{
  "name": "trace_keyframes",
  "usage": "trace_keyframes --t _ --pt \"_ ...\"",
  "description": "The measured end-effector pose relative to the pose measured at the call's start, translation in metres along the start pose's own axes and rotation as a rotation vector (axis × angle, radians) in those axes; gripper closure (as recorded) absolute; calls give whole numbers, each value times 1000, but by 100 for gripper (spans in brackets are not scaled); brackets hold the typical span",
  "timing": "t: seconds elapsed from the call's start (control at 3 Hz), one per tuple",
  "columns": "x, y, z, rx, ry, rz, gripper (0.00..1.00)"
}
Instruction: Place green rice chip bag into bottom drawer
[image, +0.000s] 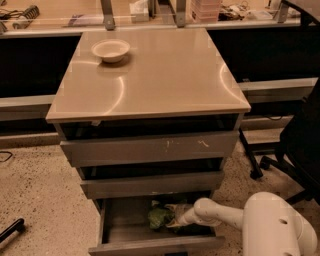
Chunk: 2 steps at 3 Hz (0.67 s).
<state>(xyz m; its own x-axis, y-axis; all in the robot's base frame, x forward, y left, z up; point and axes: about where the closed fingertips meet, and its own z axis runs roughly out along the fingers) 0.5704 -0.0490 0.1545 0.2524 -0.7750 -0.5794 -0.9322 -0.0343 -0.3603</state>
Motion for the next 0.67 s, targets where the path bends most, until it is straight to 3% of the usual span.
trace_keyframes --t 0.33,0.67 --pt "0 0 0 0 0 0 0" --pt "0 0 0 0 0 0 0"
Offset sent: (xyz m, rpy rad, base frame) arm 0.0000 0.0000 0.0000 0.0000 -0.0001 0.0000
